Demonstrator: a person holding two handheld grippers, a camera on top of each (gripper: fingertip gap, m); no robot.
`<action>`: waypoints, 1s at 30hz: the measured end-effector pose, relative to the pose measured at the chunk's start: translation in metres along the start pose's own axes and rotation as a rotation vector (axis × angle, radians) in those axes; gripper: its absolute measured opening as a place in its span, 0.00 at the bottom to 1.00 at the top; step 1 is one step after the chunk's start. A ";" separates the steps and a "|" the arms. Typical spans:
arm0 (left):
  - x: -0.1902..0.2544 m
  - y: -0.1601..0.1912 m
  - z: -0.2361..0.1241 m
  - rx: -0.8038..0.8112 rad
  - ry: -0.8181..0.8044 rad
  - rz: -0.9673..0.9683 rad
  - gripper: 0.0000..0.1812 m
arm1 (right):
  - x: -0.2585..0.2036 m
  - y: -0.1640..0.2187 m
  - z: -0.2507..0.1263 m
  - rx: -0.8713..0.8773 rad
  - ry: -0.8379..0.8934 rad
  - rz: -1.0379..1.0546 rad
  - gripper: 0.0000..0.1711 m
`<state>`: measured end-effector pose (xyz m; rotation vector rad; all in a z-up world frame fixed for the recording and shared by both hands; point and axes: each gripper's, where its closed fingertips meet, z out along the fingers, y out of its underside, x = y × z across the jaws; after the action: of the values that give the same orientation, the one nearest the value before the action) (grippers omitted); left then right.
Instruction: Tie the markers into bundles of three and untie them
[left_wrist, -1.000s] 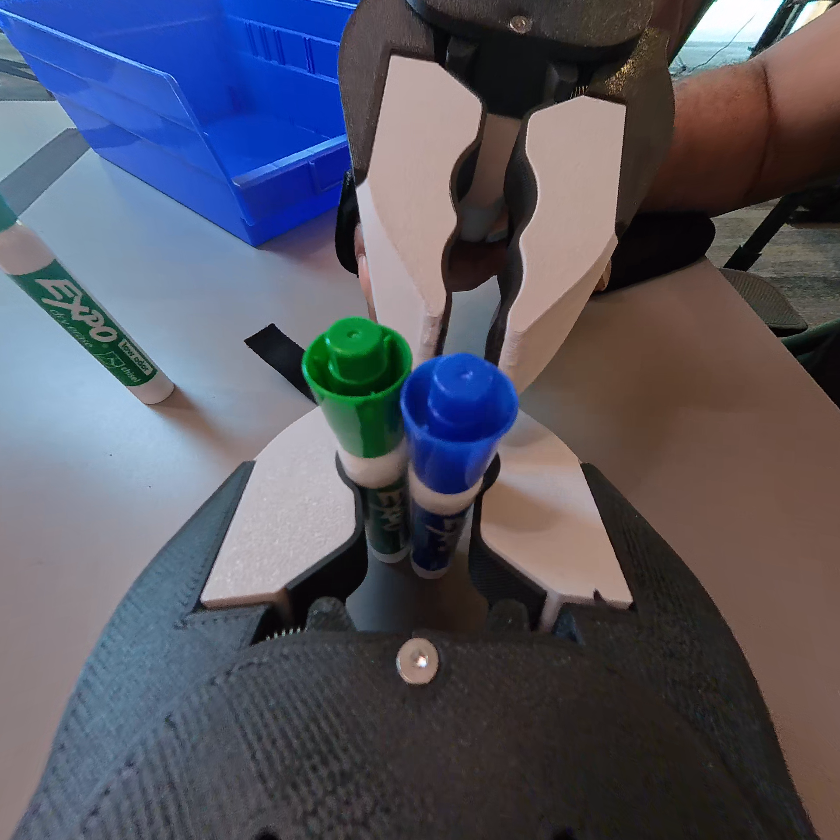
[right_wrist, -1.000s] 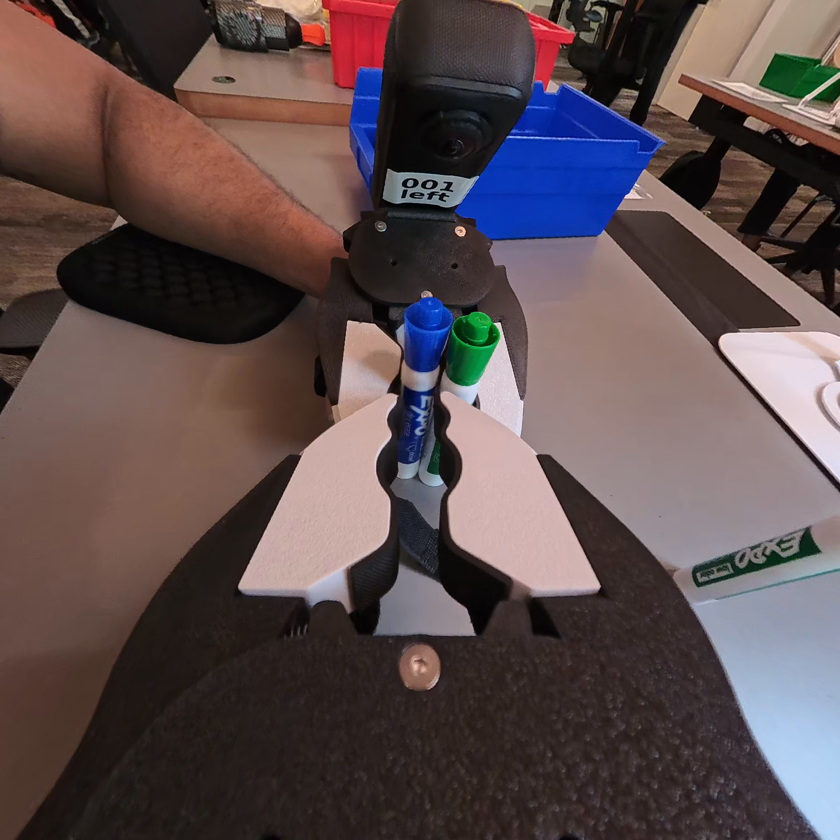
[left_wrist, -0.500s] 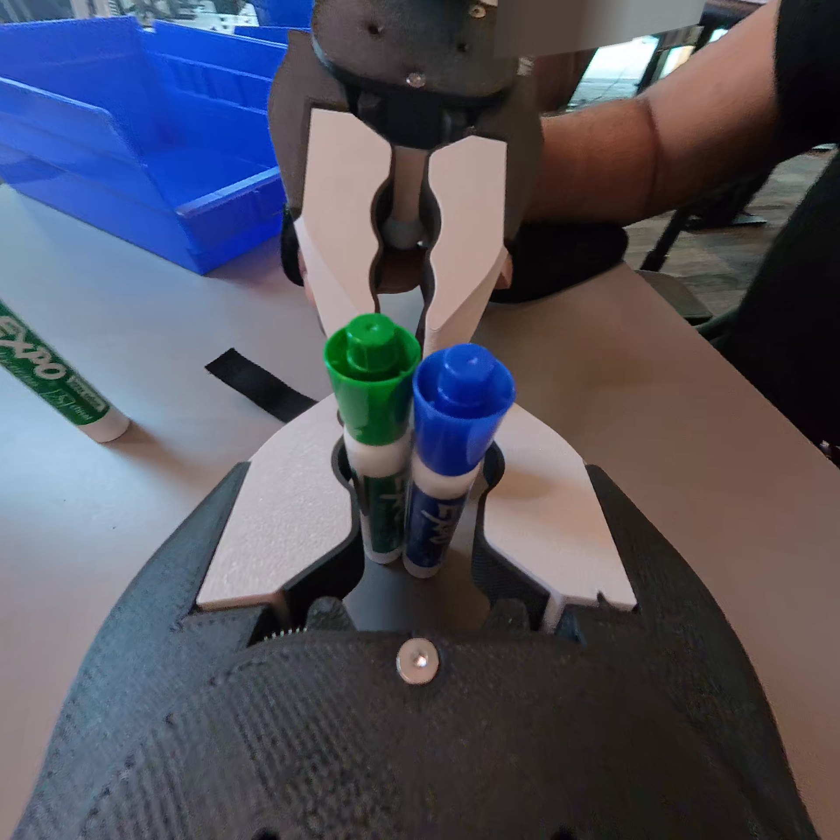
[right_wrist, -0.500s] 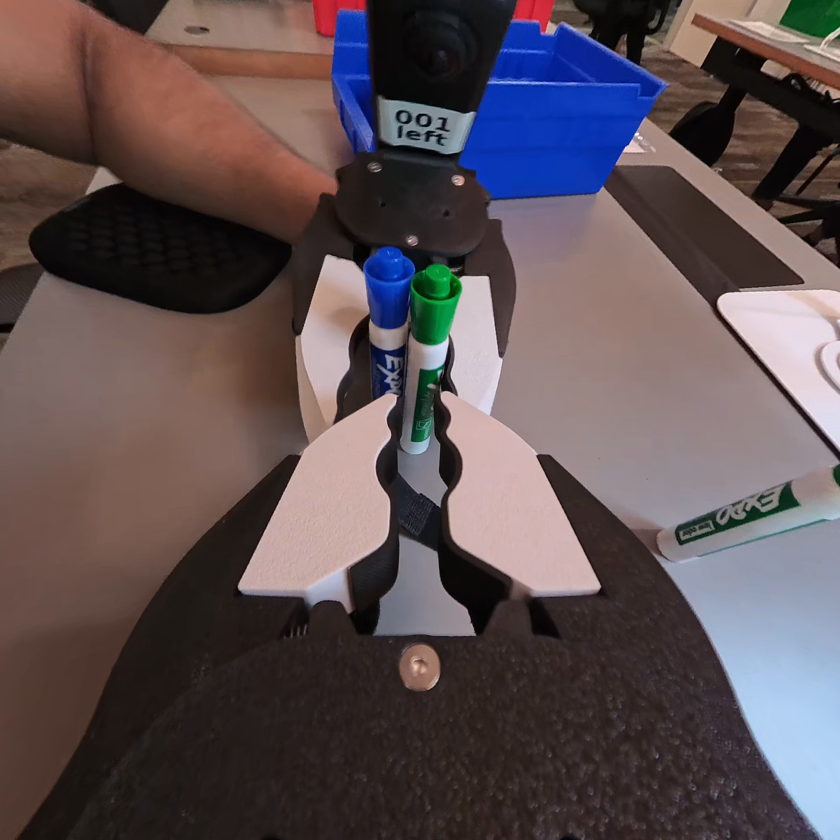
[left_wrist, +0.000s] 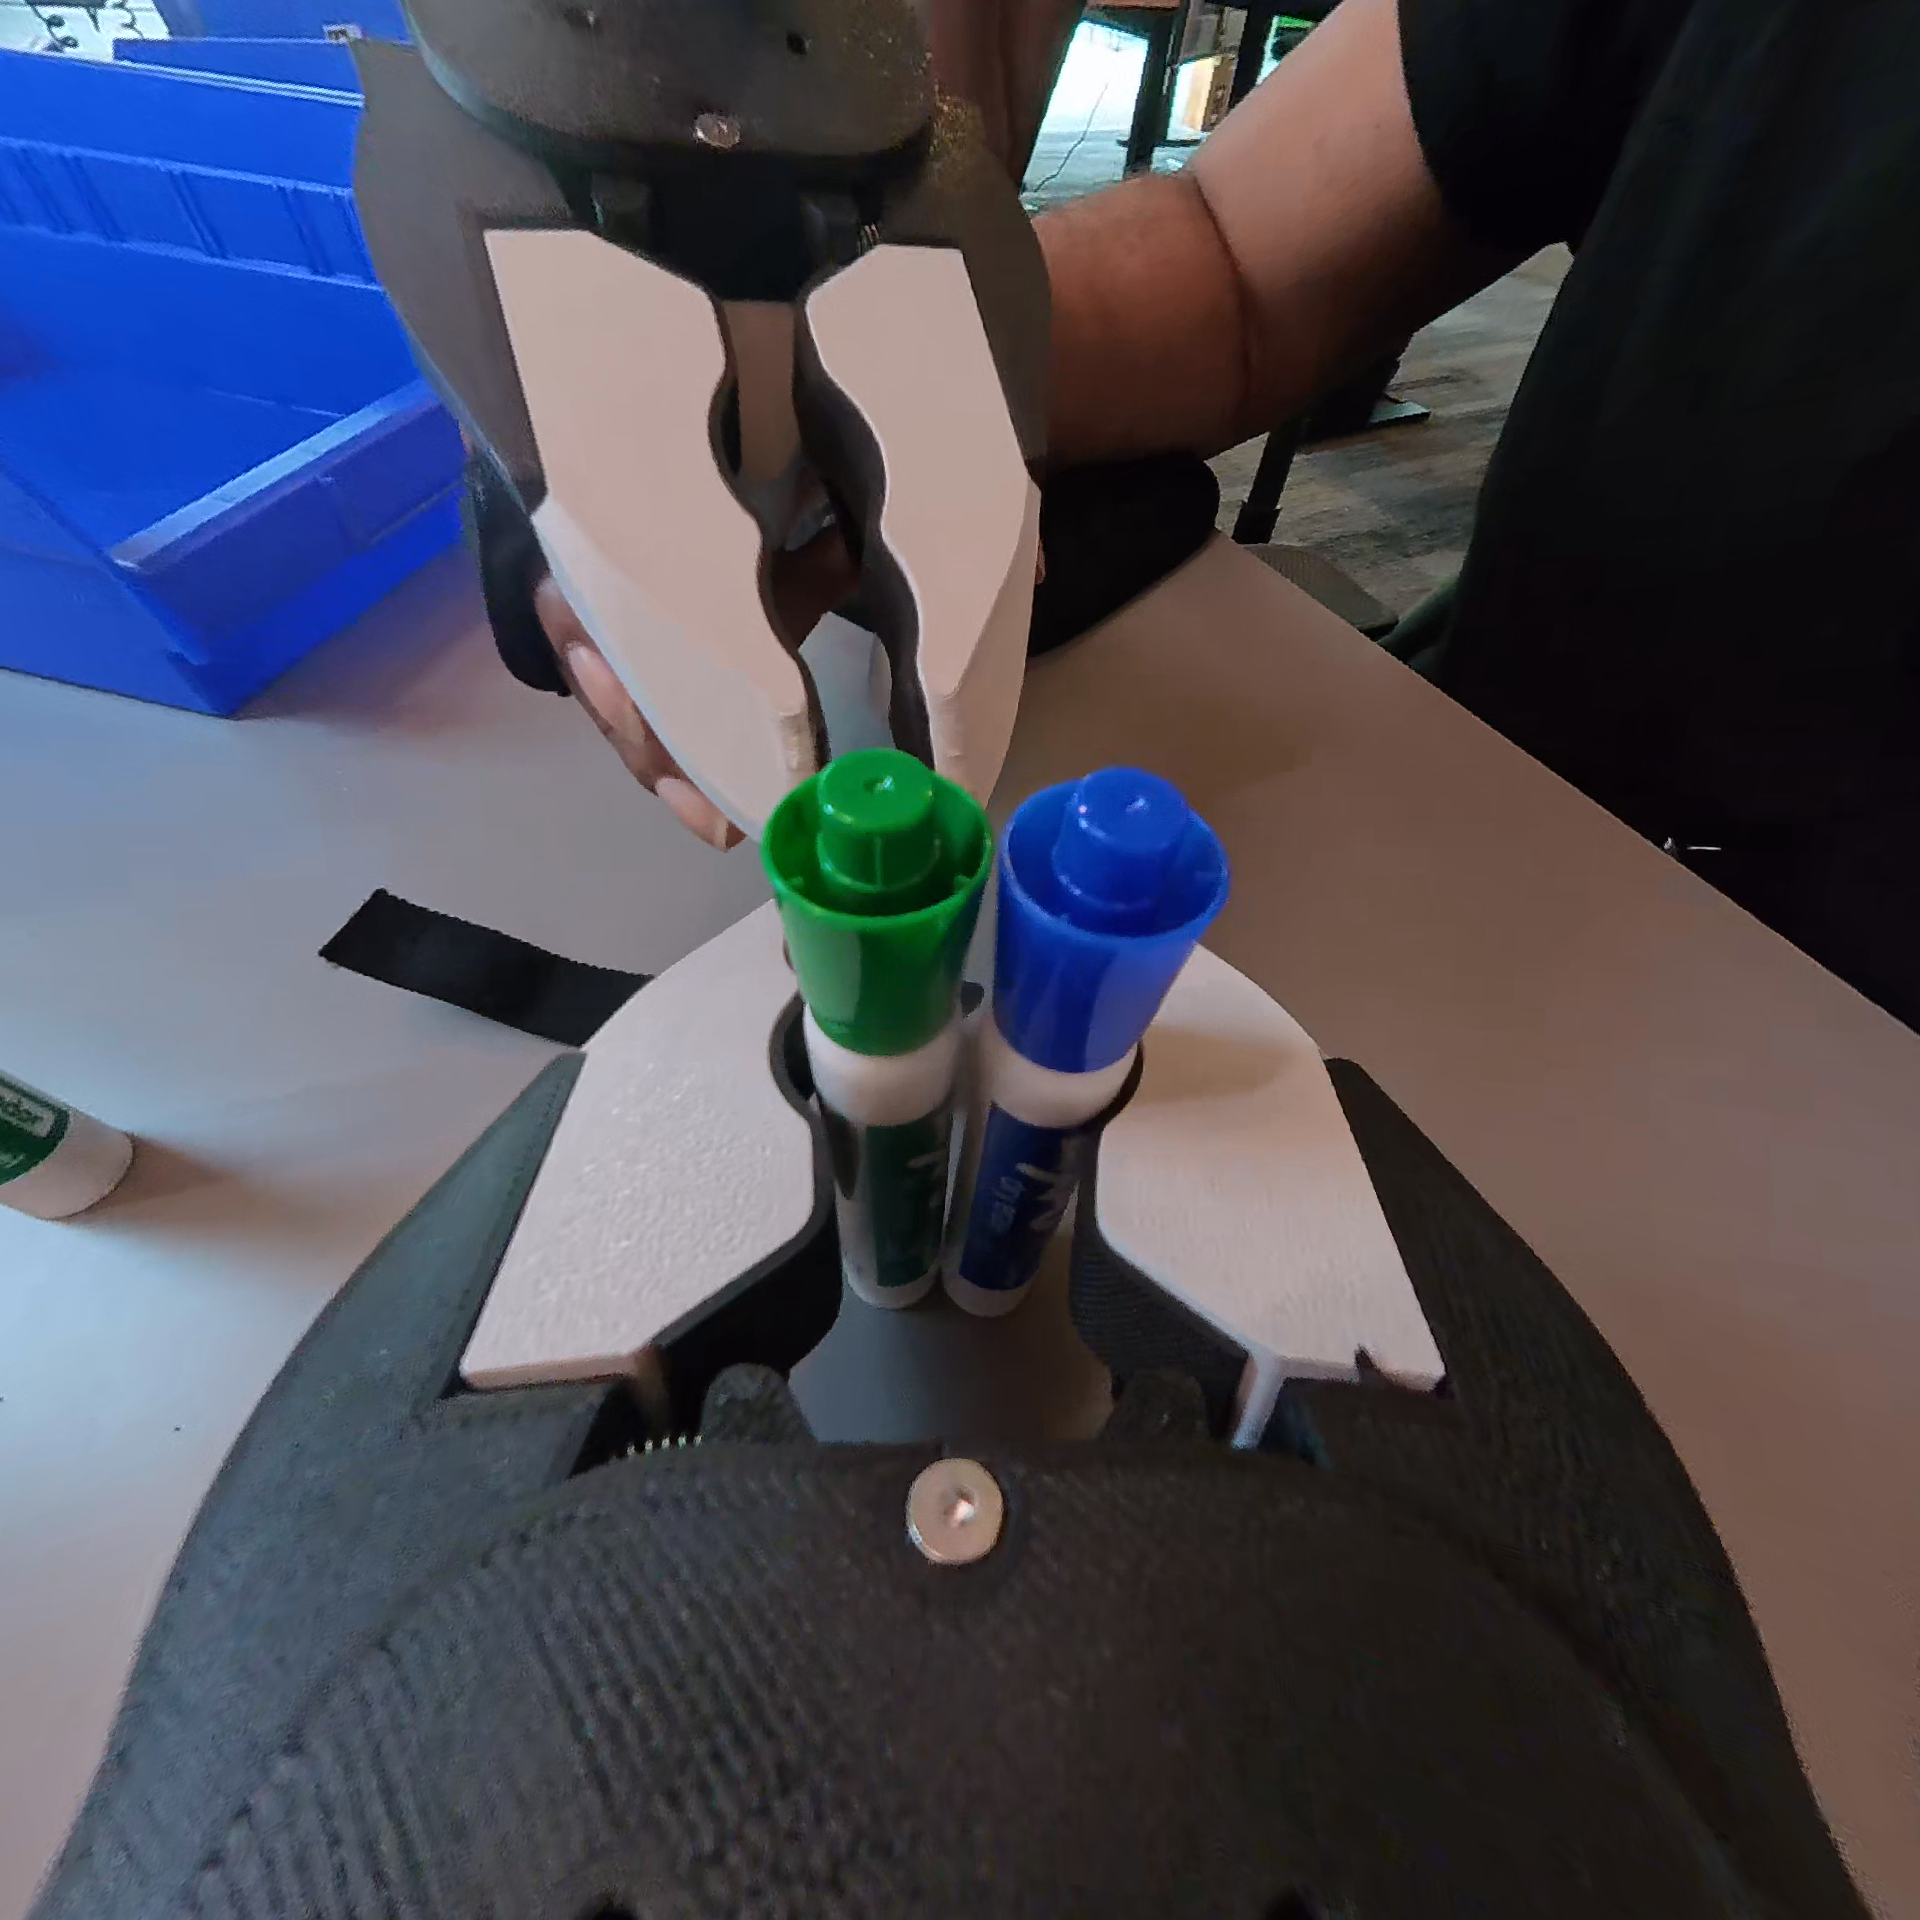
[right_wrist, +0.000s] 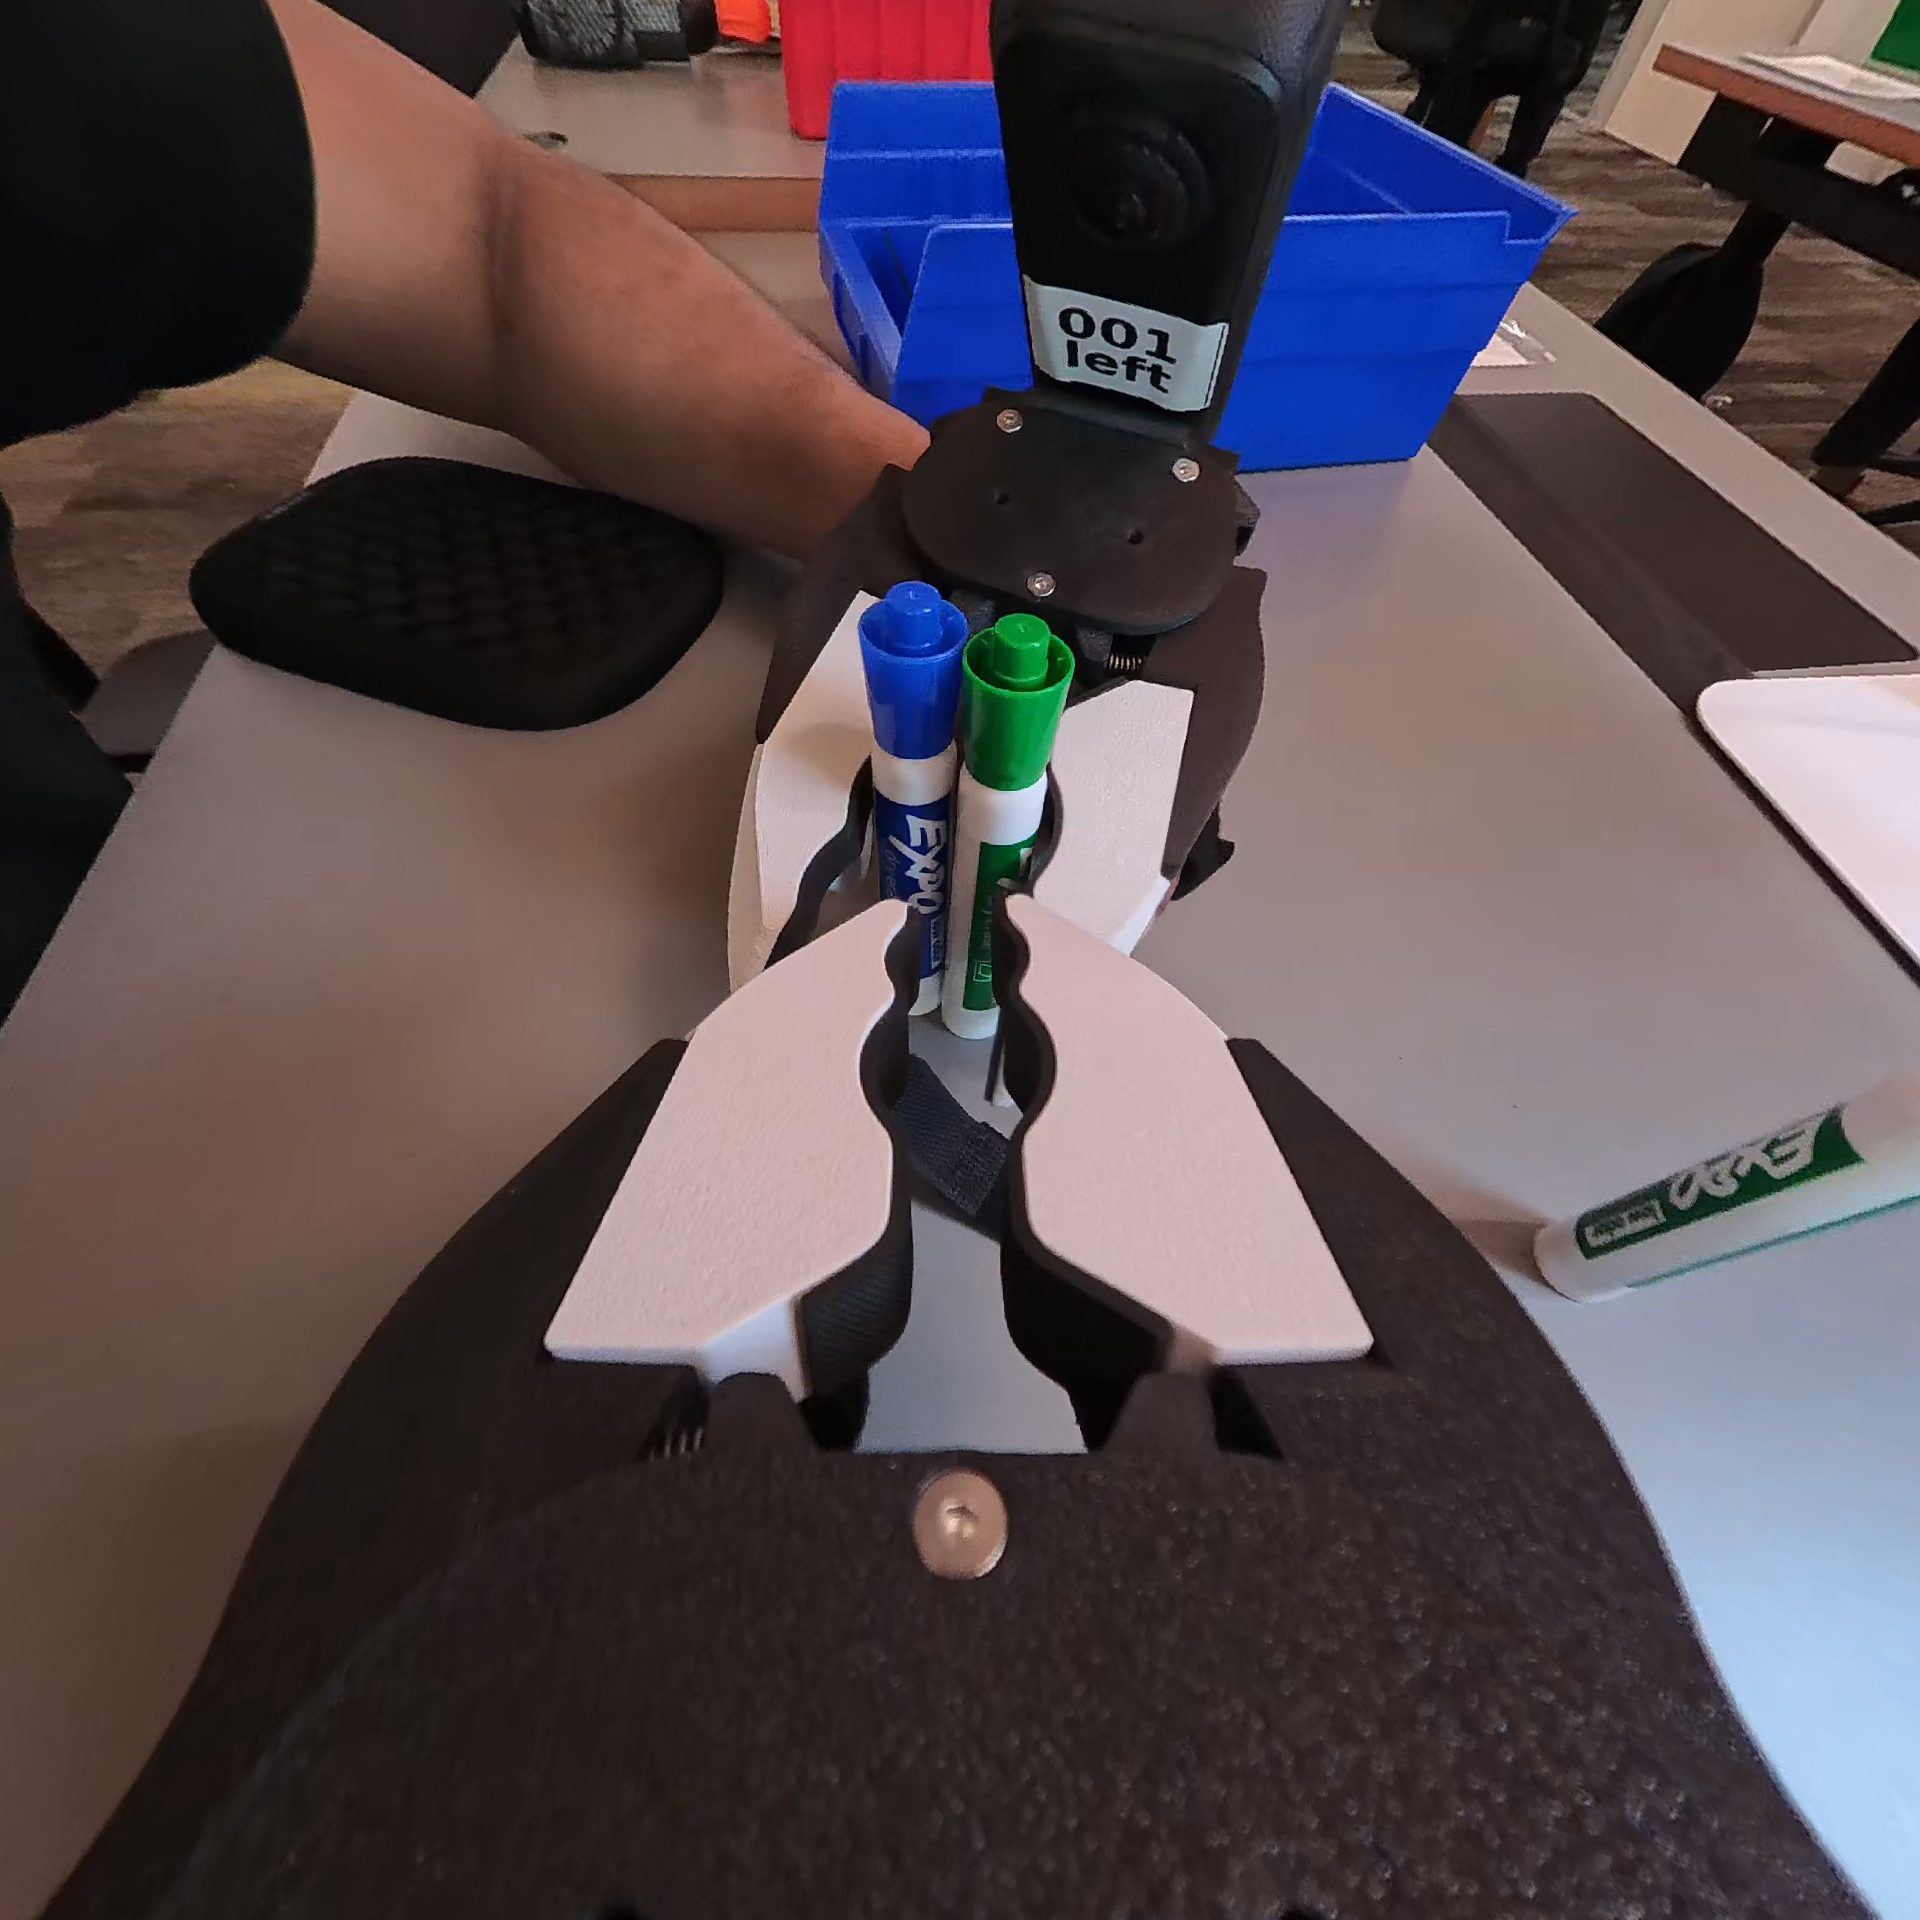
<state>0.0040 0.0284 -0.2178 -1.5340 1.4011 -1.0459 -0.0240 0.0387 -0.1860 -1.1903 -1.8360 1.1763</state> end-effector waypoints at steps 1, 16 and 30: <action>0.001 0.000 0.000 0.000 0.006 0.004 0.28 | 0.000 0.000 0.000 0.001 -0.001 0.003 0.08; -0.002 -0.001 0.001 0.006 -0.036 0.028 0.23 | -0.003 -0.001 0.004 -0.003 0.000 -0.004 0.08; -0.019 -0.049 -0.038 0.234 -0.221 -0.021 0.23 | 0.084 -0.017 -0.058 0.211 0.431 0.117 0.14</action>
<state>-0.0160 0.0498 -0.1595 -1.4457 1.0736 -0.9823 -0.0117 0.1326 -0.1437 -1.3206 -1.3058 1.0466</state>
